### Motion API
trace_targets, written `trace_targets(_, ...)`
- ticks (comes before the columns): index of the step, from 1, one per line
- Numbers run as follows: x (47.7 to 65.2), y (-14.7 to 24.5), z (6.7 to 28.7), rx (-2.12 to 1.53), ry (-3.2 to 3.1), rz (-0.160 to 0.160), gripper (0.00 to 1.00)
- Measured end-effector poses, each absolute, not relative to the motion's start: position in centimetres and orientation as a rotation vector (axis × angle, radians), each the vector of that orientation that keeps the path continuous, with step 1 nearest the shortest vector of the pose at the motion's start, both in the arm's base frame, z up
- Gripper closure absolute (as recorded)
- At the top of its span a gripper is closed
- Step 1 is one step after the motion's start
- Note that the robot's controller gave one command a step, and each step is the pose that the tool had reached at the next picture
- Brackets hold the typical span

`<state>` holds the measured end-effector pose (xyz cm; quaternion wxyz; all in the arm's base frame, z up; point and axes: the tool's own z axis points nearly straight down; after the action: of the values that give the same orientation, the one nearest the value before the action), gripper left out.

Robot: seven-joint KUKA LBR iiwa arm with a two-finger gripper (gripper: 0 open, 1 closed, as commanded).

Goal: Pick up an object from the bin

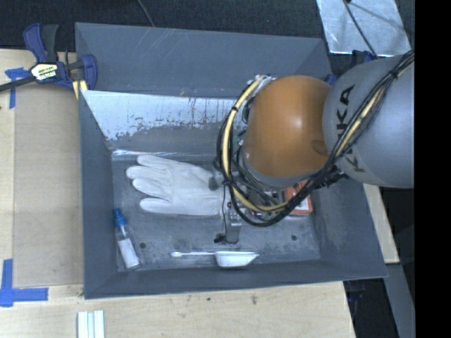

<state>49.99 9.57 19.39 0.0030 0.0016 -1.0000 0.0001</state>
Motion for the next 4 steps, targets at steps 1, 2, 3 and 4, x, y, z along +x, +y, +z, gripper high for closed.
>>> trace_targets(1,50.2,9.5,19.8,0.0,-3.144,-0.001,0.0)
trace_targets(2,51.3,9.6,15.9,-0.018,-3.153,-0.004,0.0)
trace_targets(3,53.1,8.9,9.8,-0.048,-3.148,-0.003,0.0)
trace_targets(4,53.5,7.4,7.2,-0.172,-3.145,-0.003,1.0)
